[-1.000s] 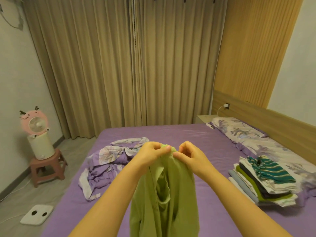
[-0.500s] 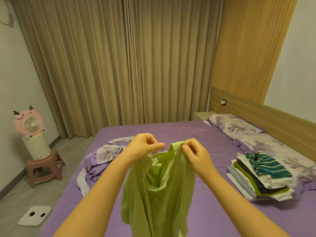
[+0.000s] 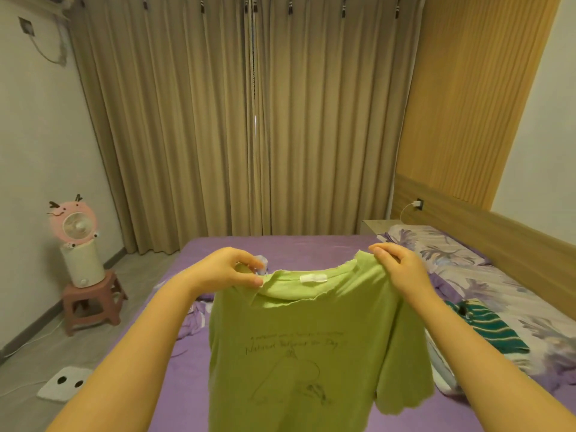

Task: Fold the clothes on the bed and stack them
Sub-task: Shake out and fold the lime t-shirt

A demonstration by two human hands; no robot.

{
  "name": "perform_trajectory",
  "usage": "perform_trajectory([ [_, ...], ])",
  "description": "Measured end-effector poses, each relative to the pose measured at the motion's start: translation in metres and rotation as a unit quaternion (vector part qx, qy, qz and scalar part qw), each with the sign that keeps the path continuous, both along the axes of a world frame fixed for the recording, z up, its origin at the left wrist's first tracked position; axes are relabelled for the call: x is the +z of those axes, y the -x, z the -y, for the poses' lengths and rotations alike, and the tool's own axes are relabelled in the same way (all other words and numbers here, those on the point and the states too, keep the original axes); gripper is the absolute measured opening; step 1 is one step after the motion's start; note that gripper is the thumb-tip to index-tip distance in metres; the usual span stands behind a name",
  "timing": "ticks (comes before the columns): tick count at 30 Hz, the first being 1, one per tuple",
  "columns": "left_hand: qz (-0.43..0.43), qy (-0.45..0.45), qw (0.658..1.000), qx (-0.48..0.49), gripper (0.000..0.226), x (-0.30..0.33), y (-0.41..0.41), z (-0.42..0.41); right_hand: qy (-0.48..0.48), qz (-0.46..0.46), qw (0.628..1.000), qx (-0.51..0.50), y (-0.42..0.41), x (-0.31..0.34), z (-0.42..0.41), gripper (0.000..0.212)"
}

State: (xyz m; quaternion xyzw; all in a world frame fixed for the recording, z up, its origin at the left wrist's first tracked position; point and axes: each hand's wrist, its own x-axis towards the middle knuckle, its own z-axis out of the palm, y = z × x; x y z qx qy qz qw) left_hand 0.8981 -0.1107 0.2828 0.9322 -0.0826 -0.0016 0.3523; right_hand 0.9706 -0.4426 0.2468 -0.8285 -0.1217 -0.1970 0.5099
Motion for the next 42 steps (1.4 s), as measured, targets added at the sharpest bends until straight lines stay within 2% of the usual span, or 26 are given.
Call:
perform_trajectory([
  [3, -0.003, 0.022, 1.000, 0.018, 0.040, 0.004, 0.004, 0.016, 0.004, -0.017, 1.000, 0.008, -0.004, 0.010, 0.031, 0.010],
  [7, -0.038, 0.063, 0.997, -0.011, 0.031, 0.012, 0.016, 0.036, 0.069, -0.067, 0.992, 0.081, 0.002, 0.024, 0.077, 0.011],
  [10, -0.032, 0.119, 0.992, -0.011, 0.035, 0.016, 0.027, 0.049, 0.129, -0.110, 0.980, 0.102, 0.006, 0.031, 0.115, 0.013],
  [12, -0.015, 0.132, 0.991, 0.000, 0.031, 0.017, 0.033, 0.064, 0.114, -0.139, 0.976, 0.122, 0.011, 0.031, 0.133, 0.012],
  [14, 0.015, 0.125, 0.991, 0.034, 0.017, 0.014, 0.035, 0.085, 0.051, -0.149, 0.977, 0.146, 0.017, 0.027, 0.141, 0.009],
  [16, 0.063, 0.109, 0.989, 0.078, 0.008, 0.006, 0.035, 0.105, -0.022, -0.141, 0.977, 0.158, 0.022, 0.019, 0.141, 0.009],
  [18, 0.105, 0.112, 0.981, 0.120, 0.005, -0.004, 0.034, 0.123, -0.049, -0.131, 0.978, 0.155, 0.026, 0.010, 0.137, 0.011],
  [20, 0.146, 0.131, 0.965, 0.173, 0.008, -0.011, 0.034, 0.138, -0.032, -0.110, 0.982, 0.149, 0.029, 0.004, 0.134, 0.013],
  [23, 0.195, 0.112, 0.937, 0.267, 0.022, -0.010, 0.034, 0.152, 0.007, -0.057, 0.991, 0.125, 0.030, 0.005, 0.132, 0.017],
  [25, 0.237, 0.132, 0.914, 0.303, 0.024, 0.001, 0.039, 0.159, -0.008, -0.003, 0.995, 0.101, 0.033, 0.016, 0.132, 0.016],
  [28, 0.344, 0.173, 0.869, 0.311, 0.024, 0.026, 0.055, 0.166, -0.056, 0.090, 0.989, 0.103, 0.048, 0.045, 0.128, 0.013],
  [33, 0.449, 0.114, 0.835, 0.298, 0.017, 0.057, 0.081, 0.175, -0.142, 0.152, 0.968, 0.141, 0.068, 0.082, 0.124, 0.012],
  [37, 0.481, 0.082, 0.832, 0.265, 0.013, 0.061, 0.098, 0.175, -0.186, 0.140, 0.957, 0.173, 0.080, 0.082, 0.123, 0.012],
  [42, 0.434, 0.089, 0.858, 0.261, 0.014, 0.040, 0.104, 0.166, -0.191, 0.092, 0.957, 0.200, 0.087, 0.073, 0.118, 0.012],
])
